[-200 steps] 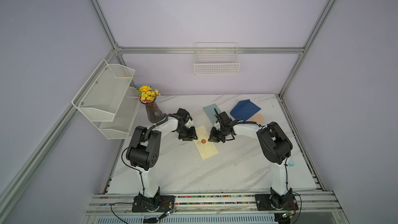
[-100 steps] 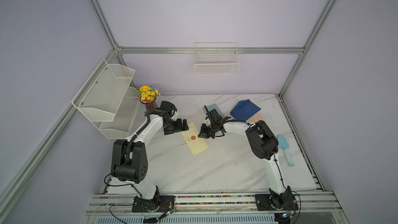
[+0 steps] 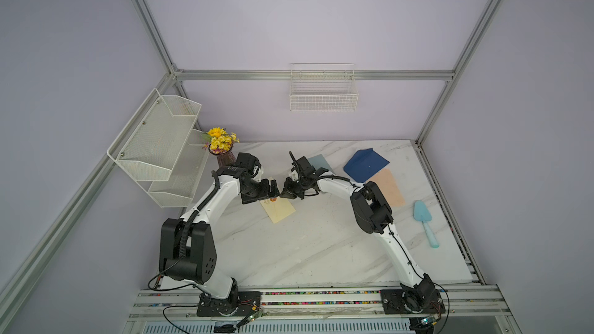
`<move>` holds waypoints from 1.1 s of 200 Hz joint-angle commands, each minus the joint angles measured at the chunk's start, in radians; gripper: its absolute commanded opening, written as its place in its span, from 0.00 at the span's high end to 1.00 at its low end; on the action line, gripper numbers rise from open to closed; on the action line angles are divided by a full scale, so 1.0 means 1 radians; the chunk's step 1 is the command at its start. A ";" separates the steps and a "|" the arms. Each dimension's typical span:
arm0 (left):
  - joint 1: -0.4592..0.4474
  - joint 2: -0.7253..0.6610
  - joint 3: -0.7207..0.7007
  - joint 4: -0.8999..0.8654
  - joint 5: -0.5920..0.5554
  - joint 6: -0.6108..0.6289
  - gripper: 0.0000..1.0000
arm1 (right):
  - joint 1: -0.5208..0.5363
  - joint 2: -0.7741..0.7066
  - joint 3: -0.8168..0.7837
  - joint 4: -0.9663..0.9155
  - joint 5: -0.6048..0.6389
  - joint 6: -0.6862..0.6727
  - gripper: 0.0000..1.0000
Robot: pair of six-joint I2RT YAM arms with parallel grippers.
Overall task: Fold the letter paper in half and place it into the envelope
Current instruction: Move the envelope to the center of the board.
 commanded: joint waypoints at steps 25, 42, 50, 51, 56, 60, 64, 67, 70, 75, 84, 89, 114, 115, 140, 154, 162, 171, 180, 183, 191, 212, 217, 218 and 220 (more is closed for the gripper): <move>-0.001 -0.039 0.006 -0.008 0.010 -0.034 0.00 | 0.000 -0.101 0.001 -0.087 0.018 0.023 0.71; -0.004 -0.036 0.018 -0.006 0.015 -0.041 0.00 | -0.011 -0.178 -0.066 -0.085 0.030 0.013 0.13; -0.007 -0.030 0.026 -0.006 0.018 -0.043 0.00 | -0.019 -0.218 -0.104 -0.084 0.037 0.009 0.03; -0.007 -0.030 0.027 -0.006 0.019 -0.043 0.00 | -0.021 -0.223 -0.109 -0.083 0.038 0.007 0.03; -0.008 -0.026 0.034 -0.006 0.020 -0.045 0.00 | -0.028 -0.248 -0.134 -0.079 0.042 0.001 0.03; -0.012 -0.020 0.040 -0.006 0.021 -0.046 0.00 | -0.034 -0.267 -0.153 -0.078 0.043 0.000 0.03; -0.016 -0.015 0.046 -0.006 0.023 -0.047 0.00 | -0.040 -0.286 -0.169 -0.078 0.046 -0.003 0.03; -0.019 -0.010 0.050 -0.005 0.022 -0.048 0.00 | -0.046 -0.299 -0.185 -0.079 0.047 -0.005 0.03; -0.024 -0.006 0.056 -0.005 0.022 -0.049 0.00 | -0.052 -0.314 -0.200 -0.078 0.047 -0.008 0.03; -0.031 0.003 0.064 -0.004 0.022 -0.050 0.00 | -0.062 -0.338 -0.224 -0.079 0.052 -0.012 0.03; -0.048 0.016 0.081 0.001 0.021 -0.053 0.00 | -0.083 -0.381 -0.271 -0.081 0.063 -0.019 0.03; -0.059 0.026 0.091 0.005 0.019 -0.056 0.00 | -0.096 -0.407 -0.300 -0.080 0.069 -0.024 0.03; -0.119 0.075 0.143 0.032 0.014 -0.080 0.00 | -0.182 -0.541 -0.446 -0.080 0.086 -0.040 0.03; -0.121 0.077 0.146 0.033 0.014 -0.082 0.00 | -0.186 -0.546 -0.451 -0.081 0.086 -0.040 0.03; -0.194 0.155 0.217 0.044 0.012 -0.105 0.00 | -0.279 -0.650 -0.551 -0.104 0.116 -0.075 0.03; -0.237 0.205 0.268 0.046 0.011 -0.115 0.00 | -0.328 -0.693 -0.578 -0.159 0.164 -0.108 0.03; -0.259 0.232 0.298 0.045 0.013 -0.119 0.00 | -0.356 -0.713 -0.587 -0.190 0.198 -0.127 0.03; -0.284 0.260 0.329 0.047 0.012 -0.126 0.00 | -0.384 -0.734 -0.595 -0.226 0.242 -0.147 0.03; -0.306 0.291 0.360 0.047 0.014 -0.132 0.00 | -0.413 -0.750 -0.600 -0.252 0.282 -0.162 0.03; -0.311 0.303 0.368 0.047 0.017 -0.134 0.00 | -0.422 -0.755 -0.603 -0.261 0.295 -0.167 0.03; -0.330 0.332 0.396 0.046 0.025 -0.141 0.00 | -0.448 -0.763 -0.605 -0.283 0.330 -0.178 0.03; -0.372 0.401 0.462 0.046 0.040 -0.145 0.00 | -0.518 -0.763 -0.602 -0.341 0.420 -0.197 0.03; -0.382 0.417 0.478 0.046 0.043 -0.144 0.00 | -0.535 -0.759 -0.599 -0.357 0.442 -0.199 0.03; -0.384 0.419 0.481 0.047 0.043 -0.144 0.00 | -0.538 -0.757 -0.598 -0.358 0.446 -0.200 0.03; -0.388 0.426 0.487 0.046 0.044 -0.143 0.00 | -0.545 -0.754 -0.598 -0.364 0.453 -0.201 0.03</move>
